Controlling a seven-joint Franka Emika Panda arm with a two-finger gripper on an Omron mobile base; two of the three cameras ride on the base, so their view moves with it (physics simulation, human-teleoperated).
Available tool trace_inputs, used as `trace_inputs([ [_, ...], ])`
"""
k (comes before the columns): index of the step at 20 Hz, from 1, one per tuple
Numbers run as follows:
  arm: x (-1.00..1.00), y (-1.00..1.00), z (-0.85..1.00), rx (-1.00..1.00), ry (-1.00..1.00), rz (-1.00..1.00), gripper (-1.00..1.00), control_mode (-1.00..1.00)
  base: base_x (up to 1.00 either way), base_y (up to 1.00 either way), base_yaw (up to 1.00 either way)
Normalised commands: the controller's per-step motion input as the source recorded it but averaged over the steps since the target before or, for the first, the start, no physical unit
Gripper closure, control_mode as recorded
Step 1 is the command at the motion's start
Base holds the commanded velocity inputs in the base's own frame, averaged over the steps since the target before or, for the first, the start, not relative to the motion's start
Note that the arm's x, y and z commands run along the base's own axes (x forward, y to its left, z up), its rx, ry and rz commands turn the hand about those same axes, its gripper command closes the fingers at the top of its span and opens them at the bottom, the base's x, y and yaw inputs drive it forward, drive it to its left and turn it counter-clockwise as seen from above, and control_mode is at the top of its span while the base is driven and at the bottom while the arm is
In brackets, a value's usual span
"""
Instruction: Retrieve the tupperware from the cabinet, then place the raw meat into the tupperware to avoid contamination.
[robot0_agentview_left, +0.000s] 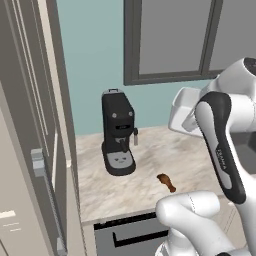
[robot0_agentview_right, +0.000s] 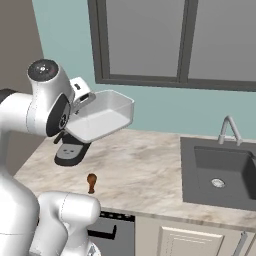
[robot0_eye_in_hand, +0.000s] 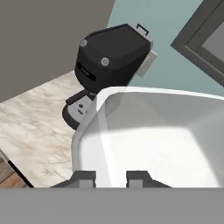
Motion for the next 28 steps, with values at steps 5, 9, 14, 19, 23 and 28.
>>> trace_inputs([
  [5,0.13,0.0,0.0,0.0,0.03,0.0,1.0,-1.0,0.0,0.0,0.0],
  [9,0.15,0.0,0.0,0.0,0.01,0.0,1.0,-1.0,0.0,0.0,0.0],
  [14,0.23,-0.05,-0.01,0.0,0.0,0.0,1.0,-1.0,0.0,0.0,0.0],
  [19,0.31,-0.16,-0.09,0.0,0.0,0.0,1.0,-1.0,0.0,0.0,0.0],
  [23,0.29,-0.17,-0.18,0.0,0.0,0.0,1.0,-1.0,0.0,0.0,0.0],
  [28,0.27,-0.12,-0.25,0.0,0.0,0.0,1.0,-1.0,0.0,0.0,0.0],
])
